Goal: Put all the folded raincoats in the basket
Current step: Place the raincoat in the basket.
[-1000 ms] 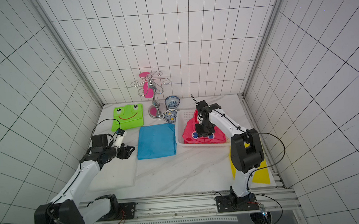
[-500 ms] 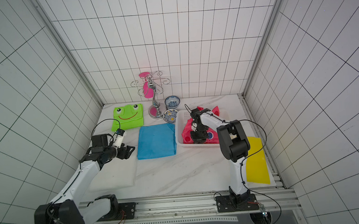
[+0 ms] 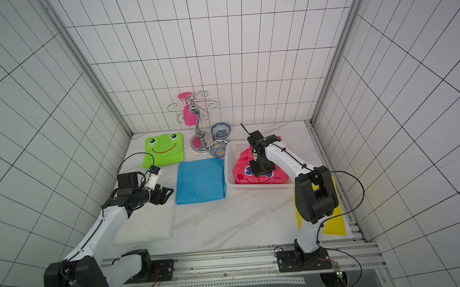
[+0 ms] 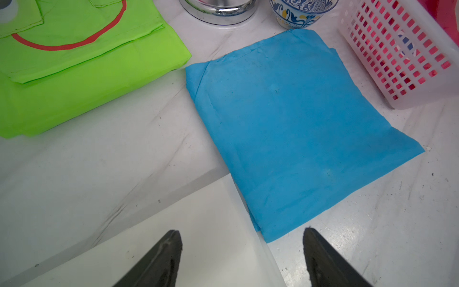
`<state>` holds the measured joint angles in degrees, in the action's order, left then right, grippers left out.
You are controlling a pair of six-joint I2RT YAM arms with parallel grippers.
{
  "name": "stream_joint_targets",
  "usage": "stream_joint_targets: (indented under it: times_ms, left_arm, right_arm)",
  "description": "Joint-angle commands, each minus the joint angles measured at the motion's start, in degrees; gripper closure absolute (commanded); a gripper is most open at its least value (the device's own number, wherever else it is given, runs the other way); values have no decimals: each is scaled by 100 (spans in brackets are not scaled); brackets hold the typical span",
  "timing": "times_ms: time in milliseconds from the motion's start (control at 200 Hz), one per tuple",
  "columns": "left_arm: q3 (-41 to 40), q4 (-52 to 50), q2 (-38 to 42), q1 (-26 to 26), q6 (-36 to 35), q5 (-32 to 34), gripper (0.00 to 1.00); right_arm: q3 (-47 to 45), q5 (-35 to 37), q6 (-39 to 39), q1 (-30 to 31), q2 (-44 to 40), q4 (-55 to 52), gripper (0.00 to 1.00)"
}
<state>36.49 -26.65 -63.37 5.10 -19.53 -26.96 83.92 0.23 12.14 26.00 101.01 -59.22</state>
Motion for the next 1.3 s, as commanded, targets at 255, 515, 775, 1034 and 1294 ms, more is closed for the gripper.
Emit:
stream_joint_targets:
  times_ms: [255, 515, 775, 1034, 1294]
  left_arm:
    - [34, -10, 64, 37, -86, -139, 20]
    - [64, -20, 27, 43, -86, -136, 20]
    - [56, -41, 54, 51, -97, -137, 20]
    - [51, -53, 53, 46, -121, -169, 21]
    - [57, -94, 57, 52, -158, -282, 21]
  right_arm:
    - [-508, -179, 150, -517, 32, -729, 66]
    - [-674, 210, -9, -546, 595, -571, 70]
    - [-759, 1317, -86, -596, 916, 293, 71]
    - [-756, 865, -6, -611, -422, 552, 64]
    - [-185, 109, 14, -639, -375, -279, 59]
